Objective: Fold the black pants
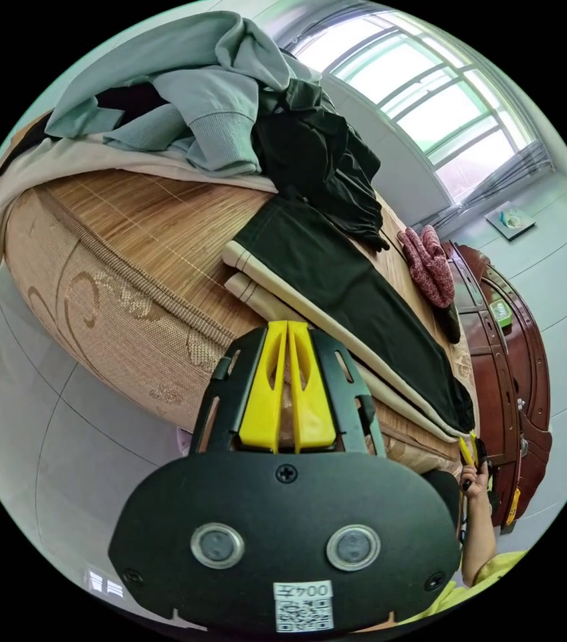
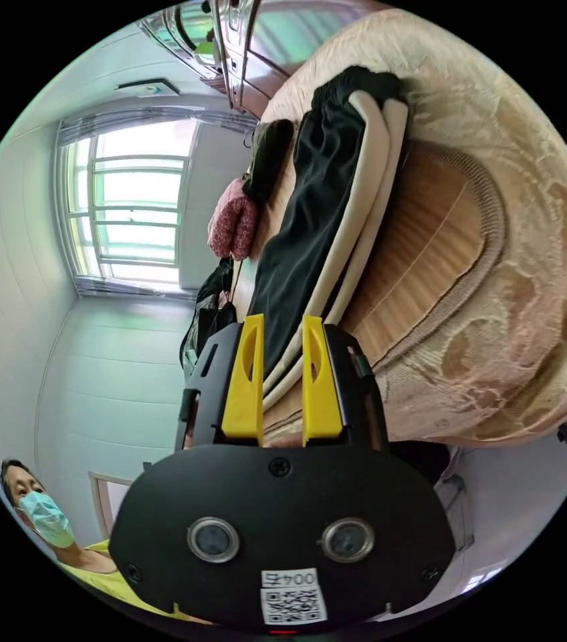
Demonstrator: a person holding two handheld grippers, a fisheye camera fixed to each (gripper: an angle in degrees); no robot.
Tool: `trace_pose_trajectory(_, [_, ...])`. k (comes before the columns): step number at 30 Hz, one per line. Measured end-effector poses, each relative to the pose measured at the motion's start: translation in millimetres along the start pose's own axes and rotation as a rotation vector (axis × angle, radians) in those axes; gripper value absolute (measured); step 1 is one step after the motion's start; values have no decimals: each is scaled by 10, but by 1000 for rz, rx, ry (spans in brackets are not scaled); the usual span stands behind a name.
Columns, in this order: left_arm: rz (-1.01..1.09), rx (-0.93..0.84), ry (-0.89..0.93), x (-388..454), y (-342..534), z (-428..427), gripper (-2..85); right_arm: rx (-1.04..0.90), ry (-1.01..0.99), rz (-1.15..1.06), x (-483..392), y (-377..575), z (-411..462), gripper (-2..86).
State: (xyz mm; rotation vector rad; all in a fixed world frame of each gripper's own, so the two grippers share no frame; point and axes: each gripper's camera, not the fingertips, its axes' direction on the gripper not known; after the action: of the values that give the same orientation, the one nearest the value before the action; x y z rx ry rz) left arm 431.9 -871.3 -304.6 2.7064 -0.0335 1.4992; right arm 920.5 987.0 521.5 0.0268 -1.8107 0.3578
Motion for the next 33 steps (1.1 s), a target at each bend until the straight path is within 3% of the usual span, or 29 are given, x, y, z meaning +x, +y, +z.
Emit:
trace_pose_trajectory(5, [-20,18,-14,-2,-48,-28,2,-70,42,40,-361,-17,253,109])
trace_pose_trajectory(14, [-62,6,49,-184,-199,-36,3,39,99,74,-903,-117,-85,117])
trace_pose_trajectory(27, [-121,56,74,-283,-400,-233,2,-11,205,19,-1666,76,286,65])
trace_pose_trajectory(33, [-72,-8,-31,-242,-511,-198,2,-35,206,44,-1821,263,430,31])
